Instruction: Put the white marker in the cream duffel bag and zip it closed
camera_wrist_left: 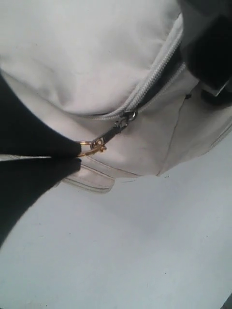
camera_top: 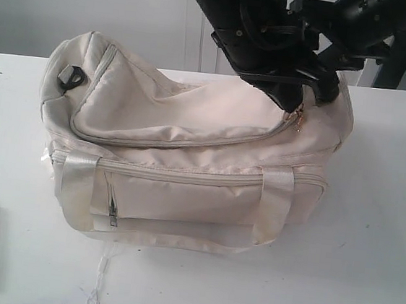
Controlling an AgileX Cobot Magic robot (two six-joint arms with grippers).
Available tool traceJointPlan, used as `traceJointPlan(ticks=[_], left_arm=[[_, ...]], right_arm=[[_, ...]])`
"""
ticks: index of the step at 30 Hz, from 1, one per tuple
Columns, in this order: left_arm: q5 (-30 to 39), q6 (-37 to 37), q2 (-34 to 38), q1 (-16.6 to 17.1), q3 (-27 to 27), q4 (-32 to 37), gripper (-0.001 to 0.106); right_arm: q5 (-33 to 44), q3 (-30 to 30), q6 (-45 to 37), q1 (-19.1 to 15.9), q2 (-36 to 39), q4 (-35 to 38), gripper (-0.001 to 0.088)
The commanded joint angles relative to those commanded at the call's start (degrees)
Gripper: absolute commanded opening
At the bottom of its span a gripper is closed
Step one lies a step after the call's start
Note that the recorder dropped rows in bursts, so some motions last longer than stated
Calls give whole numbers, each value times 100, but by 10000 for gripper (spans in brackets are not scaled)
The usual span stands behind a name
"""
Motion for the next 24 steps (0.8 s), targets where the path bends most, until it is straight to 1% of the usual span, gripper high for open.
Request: traceJointPlan(ticks=[4, 7, 8, 9, 13, 14, 18, 19, 20, 22, 23, 24], left_arm=[[-9, 0, 0, 0, 0, 0, 0], [-31, 0, 0, 0, 0, 0, 0], [-31, 0, 0, 0, 0, 0, 0], [-31, 0, 0, 0, 0, 0, 0], [-42, 0, 0, 0, 0, 0, 0], [-42, 0, 0, 0, 0, 0, 0], [-54, 0, 0, 0, 0, 0, 0], [-54, 0, 0, 0, 0, 0, 0], [-54, 0, 0, 0, 0, 0, 0], [-44, 0, 0, 0, 0, 0, 0], [-33, 0, 0, 0, 0, 0, 0], [-19, 0, 0, 0, 0, 0, 0]], right_arm=[[-72, 0, 293, 44, 91, -542, 598], [-72, 0, 343, 44, 117, -646, 597], [-99, 0, 343, 44, 117, -646, 581], [-128, 0, 343, 44, 117, -646, 548], [-168, 0, 343, 44, 142, -646, 354], [-168, 0, 343, 44, 154, -615, 322], [-91, 0, 343, 72, 309, -463, 307], [-91, 0, 343, 85, 346, -476, 280], [-91, 0, 343, 85, 346, -492, 228], [-117, 0, 331, 85, 356, -529, 85], [-127, 0, 331, 85, 356, -529, -3], [-157, 0, 319, 85, 332, -518, -1]])
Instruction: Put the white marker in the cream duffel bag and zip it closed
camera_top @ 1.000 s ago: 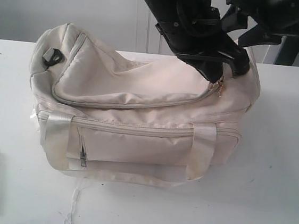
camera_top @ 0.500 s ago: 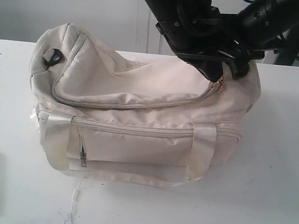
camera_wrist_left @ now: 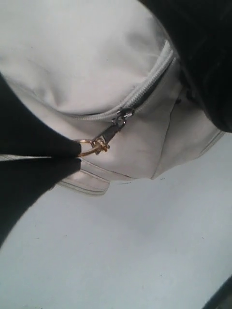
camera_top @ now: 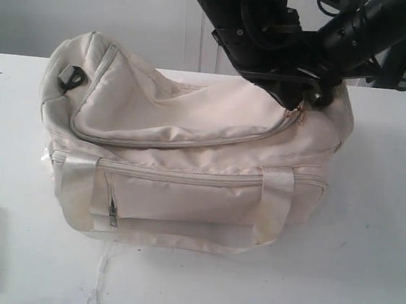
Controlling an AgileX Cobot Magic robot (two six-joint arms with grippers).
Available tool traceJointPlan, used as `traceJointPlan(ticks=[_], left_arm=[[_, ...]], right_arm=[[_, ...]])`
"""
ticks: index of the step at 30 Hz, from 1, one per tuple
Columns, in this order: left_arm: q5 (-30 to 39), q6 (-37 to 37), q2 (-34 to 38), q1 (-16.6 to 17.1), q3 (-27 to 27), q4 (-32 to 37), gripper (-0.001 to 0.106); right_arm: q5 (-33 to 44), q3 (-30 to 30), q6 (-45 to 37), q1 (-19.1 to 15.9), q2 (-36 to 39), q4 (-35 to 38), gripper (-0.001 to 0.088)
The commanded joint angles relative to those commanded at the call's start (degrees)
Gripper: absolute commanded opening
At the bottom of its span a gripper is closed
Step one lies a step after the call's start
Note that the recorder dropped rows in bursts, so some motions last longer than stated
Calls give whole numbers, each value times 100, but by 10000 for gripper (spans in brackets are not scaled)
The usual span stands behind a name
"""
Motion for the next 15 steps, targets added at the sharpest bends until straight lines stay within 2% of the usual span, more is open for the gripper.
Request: traceJointPlan(ticks=[15], left_arm=[[134, 22, -56, 0, 0, -83, 0]], right_arm=[[-141, 0, -24, 0, -45, 0, 0]])
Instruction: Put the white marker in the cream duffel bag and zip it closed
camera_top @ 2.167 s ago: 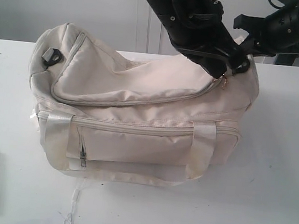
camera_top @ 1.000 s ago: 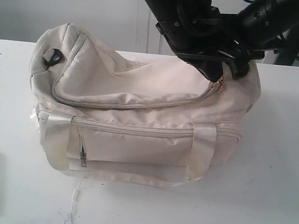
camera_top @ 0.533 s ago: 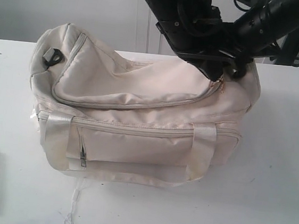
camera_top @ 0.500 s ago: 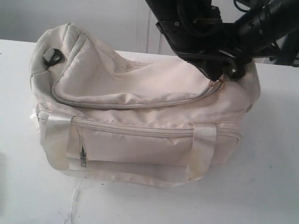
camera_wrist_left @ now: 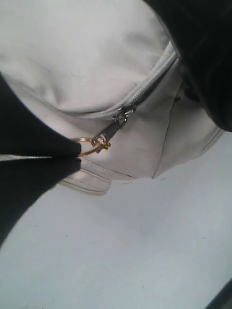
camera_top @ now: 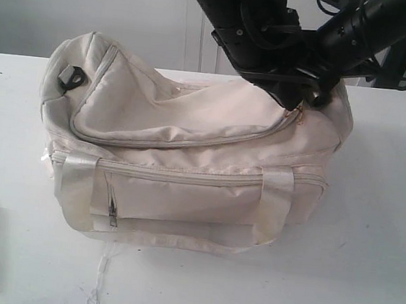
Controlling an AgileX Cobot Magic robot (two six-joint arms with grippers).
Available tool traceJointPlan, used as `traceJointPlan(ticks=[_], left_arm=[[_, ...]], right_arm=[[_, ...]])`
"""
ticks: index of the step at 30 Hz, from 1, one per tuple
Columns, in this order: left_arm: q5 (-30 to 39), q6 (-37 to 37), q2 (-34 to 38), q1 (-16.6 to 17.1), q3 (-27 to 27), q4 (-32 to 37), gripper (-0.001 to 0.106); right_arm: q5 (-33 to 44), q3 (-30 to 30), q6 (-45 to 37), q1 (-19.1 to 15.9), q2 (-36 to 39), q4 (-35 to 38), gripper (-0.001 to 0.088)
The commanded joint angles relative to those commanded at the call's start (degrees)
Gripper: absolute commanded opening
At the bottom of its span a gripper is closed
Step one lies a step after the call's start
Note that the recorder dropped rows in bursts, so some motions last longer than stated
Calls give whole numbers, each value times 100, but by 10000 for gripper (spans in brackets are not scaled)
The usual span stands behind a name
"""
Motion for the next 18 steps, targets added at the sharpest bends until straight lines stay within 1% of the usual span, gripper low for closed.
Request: traceJointPlan(ticks=[8, 18], left_arm=[[334, 132, -43, 0, 0, -27, 0], [566, 222, -43, 0, 0, -125, 0]], right_arm=[[-92, 0, 20, 0, 0, 0, 0], [-115, 0, 20, 0, 0, 0, 0]])
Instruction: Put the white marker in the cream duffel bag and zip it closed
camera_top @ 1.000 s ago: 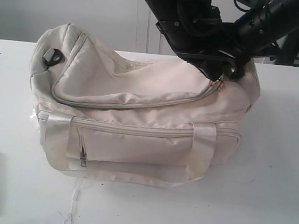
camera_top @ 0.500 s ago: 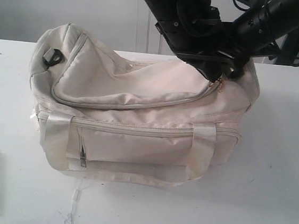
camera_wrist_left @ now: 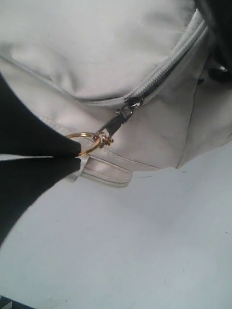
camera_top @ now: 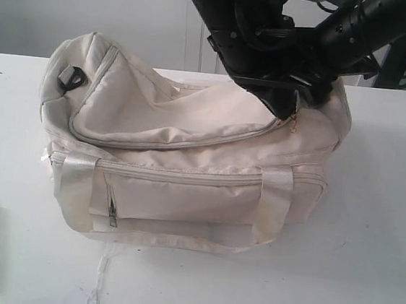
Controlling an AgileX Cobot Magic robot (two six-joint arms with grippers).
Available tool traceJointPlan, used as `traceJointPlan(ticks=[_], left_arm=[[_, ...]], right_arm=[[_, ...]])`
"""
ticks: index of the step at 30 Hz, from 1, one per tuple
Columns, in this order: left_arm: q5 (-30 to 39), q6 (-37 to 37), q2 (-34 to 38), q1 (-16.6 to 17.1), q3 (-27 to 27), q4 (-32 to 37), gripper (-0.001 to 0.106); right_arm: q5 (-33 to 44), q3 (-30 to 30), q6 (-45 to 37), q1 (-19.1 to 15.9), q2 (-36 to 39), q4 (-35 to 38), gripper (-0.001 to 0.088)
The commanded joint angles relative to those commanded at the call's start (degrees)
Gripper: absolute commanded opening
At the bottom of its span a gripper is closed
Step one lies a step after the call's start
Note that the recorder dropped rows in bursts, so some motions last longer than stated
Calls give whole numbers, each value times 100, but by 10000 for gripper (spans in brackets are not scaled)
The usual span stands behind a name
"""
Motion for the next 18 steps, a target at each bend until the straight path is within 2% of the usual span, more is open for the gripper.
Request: traceJointPlan(ticks=[18], left_arm=[[517, 238, 0, 0, 0, 37, 0]], right_arm=[[-1, 0, 0, 0, 0, -22, 0]])
